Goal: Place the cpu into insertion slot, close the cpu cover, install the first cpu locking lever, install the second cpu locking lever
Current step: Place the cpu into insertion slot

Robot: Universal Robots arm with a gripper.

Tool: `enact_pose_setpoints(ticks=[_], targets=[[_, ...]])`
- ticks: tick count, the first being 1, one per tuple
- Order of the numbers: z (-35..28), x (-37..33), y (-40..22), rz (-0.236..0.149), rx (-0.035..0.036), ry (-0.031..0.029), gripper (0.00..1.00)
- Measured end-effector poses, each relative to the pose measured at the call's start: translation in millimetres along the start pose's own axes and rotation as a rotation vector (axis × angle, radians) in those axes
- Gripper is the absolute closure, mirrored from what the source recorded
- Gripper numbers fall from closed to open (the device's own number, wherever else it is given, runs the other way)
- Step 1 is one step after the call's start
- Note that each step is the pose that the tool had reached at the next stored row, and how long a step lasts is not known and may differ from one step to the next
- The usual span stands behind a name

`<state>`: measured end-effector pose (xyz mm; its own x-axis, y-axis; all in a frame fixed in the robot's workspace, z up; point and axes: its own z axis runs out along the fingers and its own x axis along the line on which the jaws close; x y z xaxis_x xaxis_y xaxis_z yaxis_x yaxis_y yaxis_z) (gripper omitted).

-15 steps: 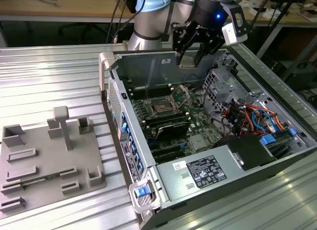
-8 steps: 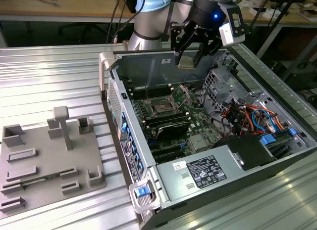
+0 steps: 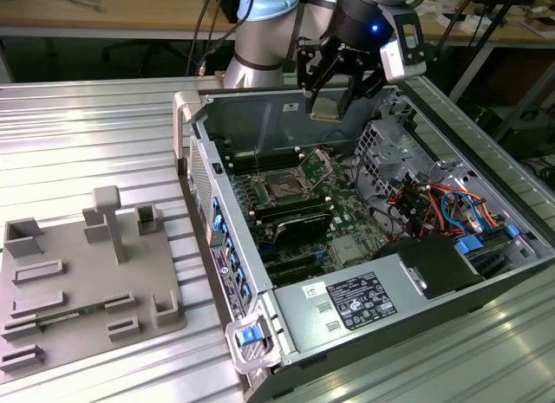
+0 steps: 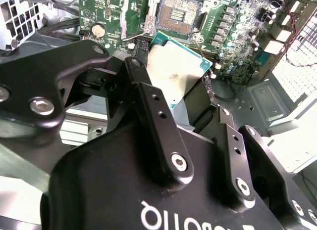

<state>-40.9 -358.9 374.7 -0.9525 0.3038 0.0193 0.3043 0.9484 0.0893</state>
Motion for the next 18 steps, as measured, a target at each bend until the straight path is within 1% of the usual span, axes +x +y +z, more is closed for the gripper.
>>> enact_pose_setpoints(ticks=[2, 4, 8, 14, 16, 18], targets=[[0.1, 0.7, -0.2, 0.012, -0.0003, -0.0011, 0.45], [0.2, 2.2, -0.7, 0.040, -0.0007, -0.0036, 0.45], [0.3, 3.6, -1.2, 0.072, -0.0014, -0.0065, 0.45], [0.8, 4.3, -1.5, 0.126, -0.0024, -0.0113, 0.45], [1.0, 4.6, -1.6, 0.151, -0.0029, -0.0135, 0.45], [1.1, 4.9, -1.7, 0.165, -0.0031, -0.0149, 0.45]])
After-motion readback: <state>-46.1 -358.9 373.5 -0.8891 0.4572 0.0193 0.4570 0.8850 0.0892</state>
